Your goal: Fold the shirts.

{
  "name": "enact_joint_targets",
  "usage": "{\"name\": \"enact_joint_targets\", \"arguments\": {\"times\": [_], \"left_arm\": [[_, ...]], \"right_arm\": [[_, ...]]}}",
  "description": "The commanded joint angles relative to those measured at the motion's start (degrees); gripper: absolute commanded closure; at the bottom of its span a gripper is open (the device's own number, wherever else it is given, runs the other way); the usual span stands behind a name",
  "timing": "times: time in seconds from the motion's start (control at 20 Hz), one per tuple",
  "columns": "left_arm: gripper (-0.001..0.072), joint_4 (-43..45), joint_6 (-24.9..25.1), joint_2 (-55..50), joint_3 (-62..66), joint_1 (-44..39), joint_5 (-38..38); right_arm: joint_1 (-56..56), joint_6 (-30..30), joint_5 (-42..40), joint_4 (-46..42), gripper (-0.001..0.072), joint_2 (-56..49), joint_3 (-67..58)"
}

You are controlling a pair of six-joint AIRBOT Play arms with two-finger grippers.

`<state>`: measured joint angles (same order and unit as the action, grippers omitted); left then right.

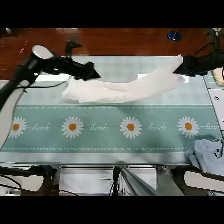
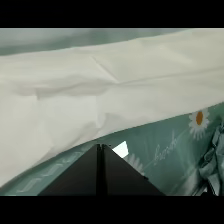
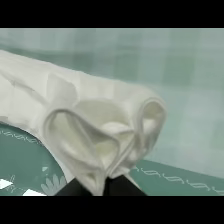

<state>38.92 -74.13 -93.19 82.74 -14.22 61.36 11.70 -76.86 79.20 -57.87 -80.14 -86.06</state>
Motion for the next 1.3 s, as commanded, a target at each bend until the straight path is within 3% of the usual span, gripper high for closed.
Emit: {"name": "enact_joint_targets", "arguments": {"times": [0.0, 0.55, 0.95, 1.15, 1.25], "left_arm": [[0.0674, -1.09, -3.67, -4.26, 0.07, -9.94, -3.45], [0.0674, -15.21, -5.27, -14.43, 0.13, -16.11, -9.18], [0.0675, -16.90, -9.33, -18.56, 0.28, -21.42, -12.59], [0.0675, -20.83, -8.83, -19.41, 0.42, -23.04, -16.28], [0.0675, -20.76, -5.73, -17.44, 0.39, -20.65, -16.02]], "right_arm": [[-0.02, -0.76, 3.34, -2.75, 0.0690, 4.72, -0.07], [-0.02, -0.92, 7.19, -2.47, 0.0690, 9.55, -0.04], [-0.02, -1.64, 8.09, 1.79, 0.0689, 12.41, -0.04], [-0.02, -1.97, 9.20, 1.42, 0.0689, 12.50, -0.04], [-0.02, -1.97, 9.81, 0.87, 0.0689, 12.50, -0.04]]}}
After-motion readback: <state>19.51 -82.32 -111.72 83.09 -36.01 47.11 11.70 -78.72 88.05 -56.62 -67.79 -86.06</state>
